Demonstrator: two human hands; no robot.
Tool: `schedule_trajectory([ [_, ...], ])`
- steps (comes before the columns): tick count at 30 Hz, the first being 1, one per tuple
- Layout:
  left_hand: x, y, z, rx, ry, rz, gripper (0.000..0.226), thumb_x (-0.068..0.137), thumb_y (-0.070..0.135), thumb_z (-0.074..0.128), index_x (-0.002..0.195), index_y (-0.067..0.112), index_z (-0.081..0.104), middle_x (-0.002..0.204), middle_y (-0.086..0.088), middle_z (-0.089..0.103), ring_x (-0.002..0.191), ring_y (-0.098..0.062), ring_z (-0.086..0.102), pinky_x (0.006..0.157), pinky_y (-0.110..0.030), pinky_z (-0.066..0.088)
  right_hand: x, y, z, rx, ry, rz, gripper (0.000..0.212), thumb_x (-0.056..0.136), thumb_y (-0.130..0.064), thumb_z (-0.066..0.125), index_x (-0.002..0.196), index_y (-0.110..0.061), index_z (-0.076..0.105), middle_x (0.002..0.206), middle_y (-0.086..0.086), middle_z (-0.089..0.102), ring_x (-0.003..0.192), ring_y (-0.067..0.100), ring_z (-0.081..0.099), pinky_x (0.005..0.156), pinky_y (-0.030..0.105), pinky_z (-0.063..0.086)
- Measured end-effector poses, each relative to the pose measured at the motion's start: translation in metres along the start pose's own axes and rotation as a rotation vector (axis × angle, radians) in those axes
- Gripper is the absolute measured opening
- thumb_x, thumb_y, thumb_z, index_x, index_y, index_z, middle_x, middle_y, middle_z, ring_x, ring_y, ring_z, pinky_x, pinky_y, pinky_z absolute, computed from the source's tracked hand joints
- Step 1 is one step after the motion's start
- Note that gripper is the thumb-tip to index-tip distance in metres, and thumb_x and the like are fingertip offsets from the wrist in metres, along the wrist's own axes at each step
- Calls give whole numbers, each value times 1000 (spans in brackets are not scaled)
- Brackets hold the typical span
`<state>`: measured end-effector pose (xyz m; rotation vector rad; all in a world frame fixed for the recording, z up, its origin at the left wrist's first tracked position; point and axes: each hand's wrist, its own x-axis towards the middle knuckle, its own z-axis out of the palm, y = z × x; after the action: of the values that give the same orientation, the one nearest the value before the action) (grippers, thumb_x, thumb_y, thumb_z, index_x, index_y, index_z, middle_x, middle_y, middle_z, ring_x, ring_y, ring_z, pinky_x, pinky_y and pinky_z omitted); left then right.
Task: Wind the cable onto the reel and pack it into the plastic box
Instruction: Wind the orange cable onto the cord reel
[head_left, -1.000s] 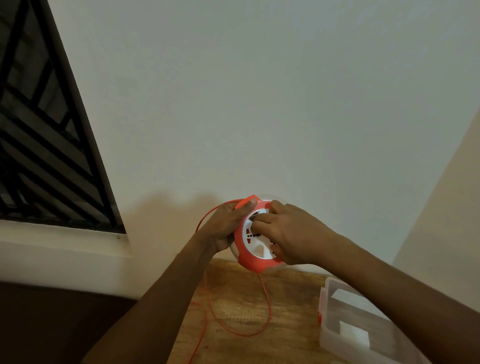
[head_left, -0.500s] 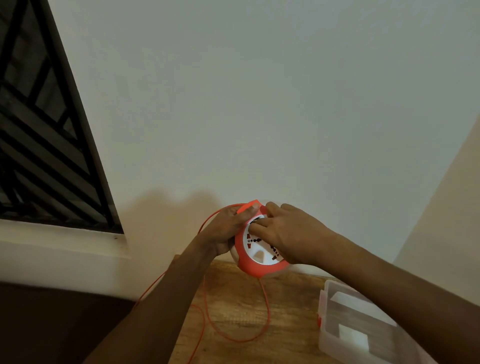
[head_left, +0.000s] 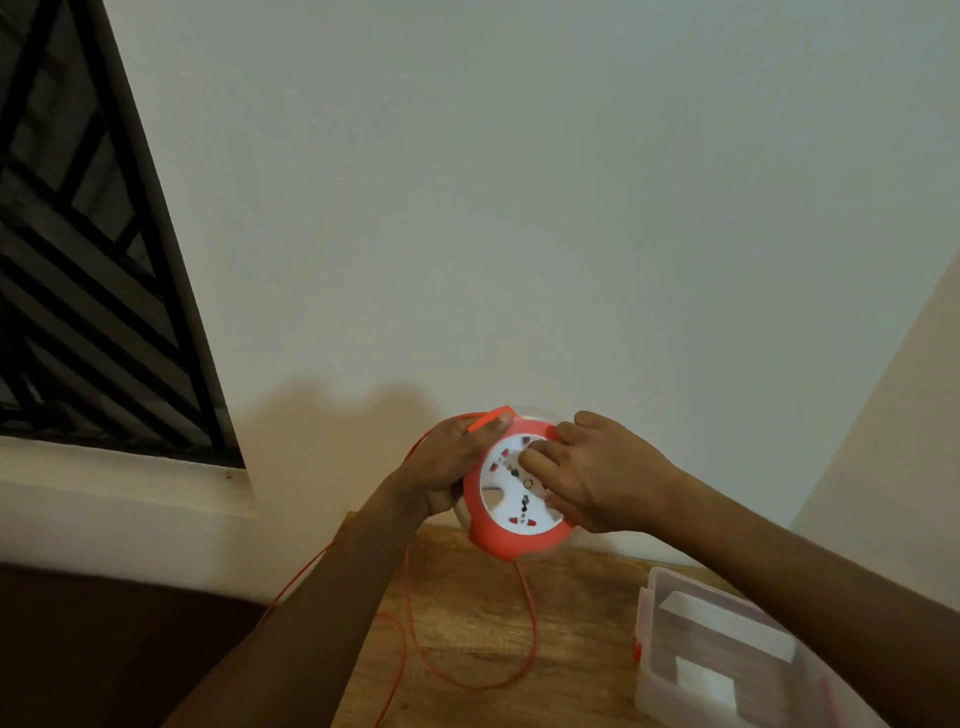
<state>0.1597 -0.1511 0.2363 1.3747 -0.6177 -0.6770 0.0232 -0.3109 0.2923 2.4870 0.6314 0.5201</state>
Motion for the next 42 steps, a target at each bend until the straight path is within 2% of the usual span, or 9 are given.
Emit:
schedule_trajectory([
  [9,16,2,18,-116,200,73,38,90,49,69,111,18,74,104,-8,81,88,-29,79,72,-40,65,16,-32,19,21,113,477,36,82,-47,60,84,-12,67,58,8,67,41,24,56,44,29,45],
  [13,17,-11,18,-53,246,-12,39,92,50,67,116,20,71,105,-6,80,92,-31,78,84,-48,64,9,-46,30,110,-79,561,52,90,-50,52,127,-14,56,108,10,72,84,28,71,76,41,57],
  [18,13,-5,7,-86,162,-15,34,93,49,66,111,20,72,100,-7,81,83,-29,79,69,-39,64,1,-29,11,144,71,385,43,74,-37,75,111,-16,67,95,7,75,74,24,71,64,37,58],
  [20,12,2,5,-66,136,-14,31,94,49,64,110,24,71,98,-3,81,81,-26,79,66,-35,63,2,-20,1,163,46,233,58,61,-35,86,113,-18,65,106,5,72,89,25,69,71,40,59],
  [25,9,13,1,-49,46,4,36,95,45,64,119,20,70,108,-10,79,90,-30,77,79,-43,65,8,-14,-8,-13,-54,-154,66,57,-25,93,117,-22,65,123,0,65,107,30,61,86,46,53],
  [31,7,12,5,46,-29,-5,42,97,43,63,127,15,66,117,-13,76,103,-37,74,90,-50,61,6,-11,-8,-107,-97,-230,74,62,-34,89,125,-18,54,123,5,65,103,32,61,87,45,52],
  [34,8,9,9,23,-16,-26,41,96,45,64,124,15,70,115,-13,76,104,-36,74,88,-47,62,11,-16,-3,-128,-35,-137,65,67,-34,84,120,-10,55,112,13,68,92,33,64,81,46,54],
  [38,8,7,15,26,-2,-10,26,97,41,63,99,19,77,91,-5,79,77,-20,77,69,-31,61,27,-18,-5,-21,32,186,48,76,-51,69,99,-9,60,76,10,69,57,27,62,62,37,53],
  [42,8,8,13,8,33,7,29,96,43,64,108,19,74,95,-5,80,79,-23,78,67,-31,62,30,-18,0,96,56,470,49,87,-61,47,102,-17,60,77,1,70,56,20,63,60,31,49],
])
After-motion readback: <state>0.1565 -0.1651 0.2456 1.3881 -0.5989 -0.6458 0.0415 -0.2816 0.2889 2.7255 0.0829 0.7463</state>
